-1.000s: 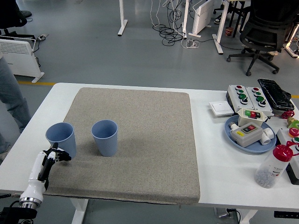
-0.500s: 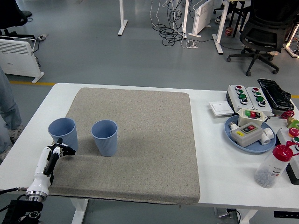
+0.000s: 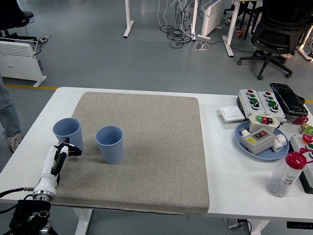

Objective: Push cup pick cup insert cup

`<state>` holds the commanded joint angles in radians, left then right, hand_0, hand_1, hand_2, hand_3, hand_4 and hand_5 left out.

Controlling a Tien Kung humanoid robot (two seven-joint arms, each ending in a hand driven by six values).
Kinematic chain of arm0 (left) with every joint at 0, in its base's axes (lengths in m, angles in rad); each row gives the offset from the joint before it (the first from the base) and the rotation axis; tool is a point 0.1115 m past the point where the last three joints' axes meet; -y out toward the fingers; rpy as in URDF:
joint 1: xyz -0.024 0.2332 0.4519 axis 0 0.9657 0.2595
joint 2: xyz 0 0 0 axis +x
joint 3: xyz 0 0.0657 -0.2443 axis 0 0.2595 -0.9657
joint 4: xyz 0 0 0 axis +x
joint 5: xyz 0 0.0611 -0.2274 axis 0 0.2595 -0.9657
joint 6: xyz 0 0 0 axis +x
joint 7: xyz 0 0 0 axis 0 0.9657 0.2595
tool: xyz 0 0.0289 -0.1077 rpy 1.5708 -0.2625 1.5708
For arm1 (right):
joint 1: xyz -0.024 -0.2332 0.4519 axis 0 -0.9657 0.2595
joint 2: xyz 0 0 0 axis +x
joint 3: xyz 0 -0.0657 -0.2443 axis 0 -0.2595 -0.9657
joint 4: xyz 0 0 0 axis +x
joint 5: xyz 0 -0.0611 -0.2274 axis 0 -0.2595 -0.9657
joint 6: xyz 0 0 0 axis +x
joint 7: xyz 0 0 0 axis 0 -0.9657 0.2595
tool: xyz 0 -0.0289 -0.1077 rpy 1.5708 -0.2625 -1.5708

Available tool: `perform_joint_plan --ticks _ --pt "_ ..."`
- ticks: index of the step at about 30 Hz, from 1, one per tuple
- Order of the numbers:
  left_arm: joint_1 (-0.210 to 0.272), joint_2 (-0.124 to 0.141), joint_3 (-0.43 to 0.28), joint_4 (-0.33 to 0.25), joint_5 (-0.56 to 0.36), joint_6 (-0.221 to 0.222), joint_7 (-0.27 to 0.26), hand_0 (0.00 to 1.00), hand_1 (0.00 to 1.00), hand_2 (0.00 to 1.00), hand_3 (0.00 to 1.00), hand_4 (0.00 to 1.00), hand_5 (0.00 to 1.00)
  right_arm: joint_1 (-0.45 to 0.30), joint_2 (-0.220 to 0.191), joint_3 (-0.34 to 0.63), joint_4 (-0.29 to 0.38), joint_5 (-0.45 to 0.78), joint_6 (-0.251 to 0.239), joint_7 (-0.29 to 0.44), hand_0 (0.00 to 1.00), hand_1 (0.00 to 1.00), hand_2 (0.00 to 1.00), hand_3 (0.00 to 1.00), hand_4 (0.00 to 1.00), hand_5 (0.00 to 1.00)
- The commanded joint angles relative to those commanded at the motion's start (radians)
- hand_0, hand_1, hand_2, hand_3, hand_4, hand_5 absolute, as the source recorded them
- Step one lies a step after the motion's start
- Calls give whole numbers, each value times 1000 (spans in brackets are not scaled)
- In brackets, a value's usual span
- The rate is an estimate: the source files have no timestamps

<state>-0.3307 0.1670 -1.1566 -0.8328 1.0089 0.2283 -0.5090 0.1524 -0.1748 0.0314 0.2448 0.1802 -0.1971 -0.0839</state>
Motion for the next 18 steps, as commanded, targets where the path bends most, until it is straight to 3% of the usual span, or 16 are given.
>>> perform_joint_plan --ticks 18 --pt "-128 -3 44 175 14 -7 -4 546 466 426 393 525 998 3 -1 12 1 -22 -1 -6 750 696 714 583 91 502"
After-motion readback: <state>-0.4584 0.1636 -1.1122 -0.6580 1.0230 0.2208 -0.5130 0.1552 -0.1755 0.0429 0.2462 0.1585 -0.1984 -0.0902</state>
